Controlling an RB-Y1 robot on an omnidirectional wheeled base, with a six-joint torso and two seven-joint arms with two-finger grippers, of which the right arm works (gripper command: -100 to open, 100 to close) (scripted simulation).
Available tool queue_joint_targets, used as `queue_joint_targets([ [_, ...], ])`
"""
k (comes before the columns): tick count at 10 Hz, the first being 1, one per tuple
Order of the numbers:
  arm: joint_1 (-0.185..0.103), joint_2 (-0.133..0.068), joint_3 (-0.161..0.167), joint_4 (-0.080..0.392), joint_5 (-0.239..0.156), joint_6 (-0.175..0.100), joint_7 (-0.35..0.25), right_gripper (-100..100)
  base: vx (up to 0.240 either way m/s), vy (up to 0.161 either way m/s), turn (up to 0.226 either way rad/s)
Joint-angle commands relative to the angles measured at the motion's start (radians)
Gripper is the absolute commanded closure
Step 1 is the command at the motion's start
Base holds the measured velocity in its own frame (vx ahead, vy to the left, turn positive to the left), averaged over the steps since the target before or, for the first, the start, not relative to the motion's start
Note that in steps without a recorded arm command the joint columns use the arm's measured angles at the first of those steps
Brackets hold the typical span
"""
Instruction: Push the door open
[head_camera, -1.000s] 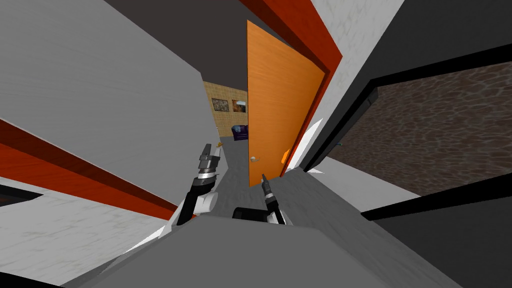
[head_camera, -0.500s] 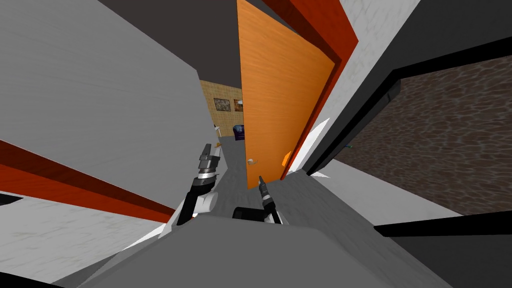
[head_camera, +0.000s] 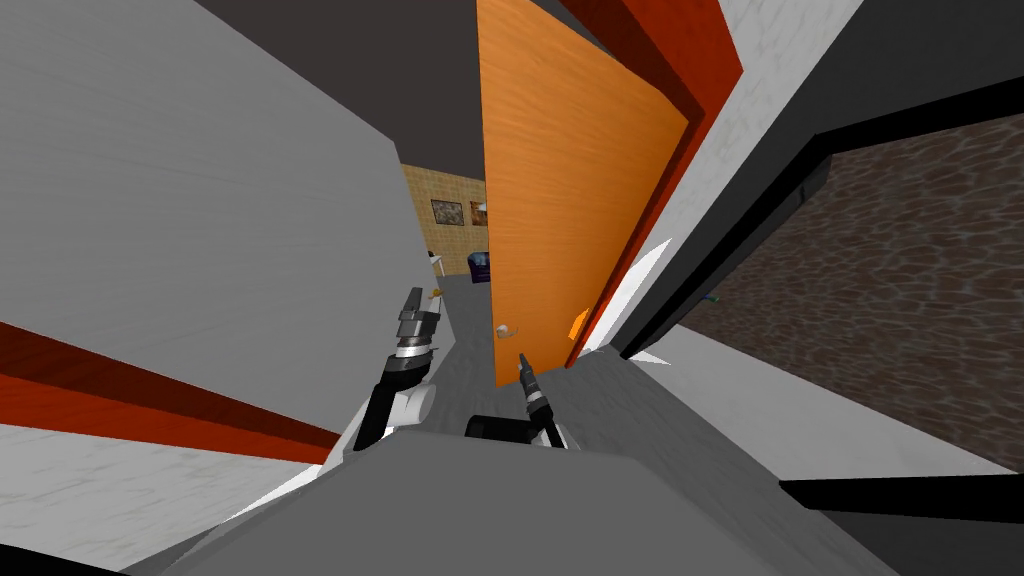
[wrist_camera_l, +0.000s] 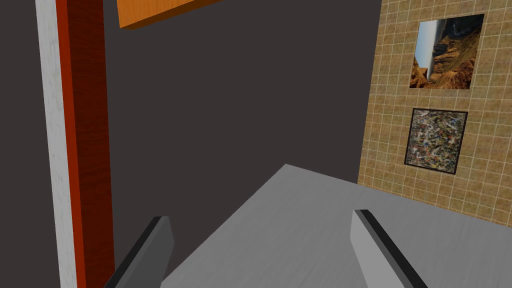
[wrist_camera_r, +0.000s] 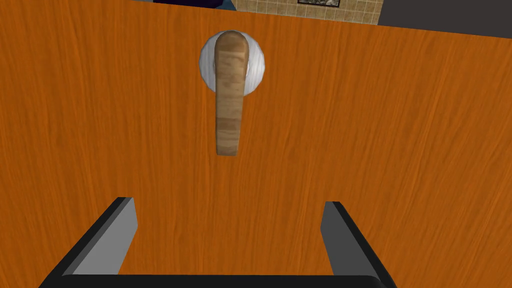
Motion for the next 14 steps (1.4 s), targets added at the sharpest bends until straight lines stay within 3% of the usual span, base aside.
queue_joint_targets([
  [1, -0.004, -0.005, -0.004, 0.008, -0.001, -0.002, 0.001, -100, 0.197, 0.093, 0.017],
  [5, -0.013, -0.001, -0.015, 0.024, -0.005, -0.010, 0.002, -100, 0.189, 0.081, 0.026],
  [9, -0.021, 0.037, -0.025, 0.039, -0.009, -0.017, 0.002, -100, 0.179, 0.082, 0.023],
  [10, -0.017, 0.027, -0.023, 0.031, -0.008, -0.013, 0.001, -100, 0.077, 0.032, 0.003],
  [11, -0.017, 0.027, -0.023, 0.031, -0.008, -0.013, 0.001, 100, -0.009, -0.003, -0.004],
  [14, -0.017, 0.027, -0.023, 0.031, -0.008, -0.013, 0.001, 100, -0.020, -0.012, 0.002],
])
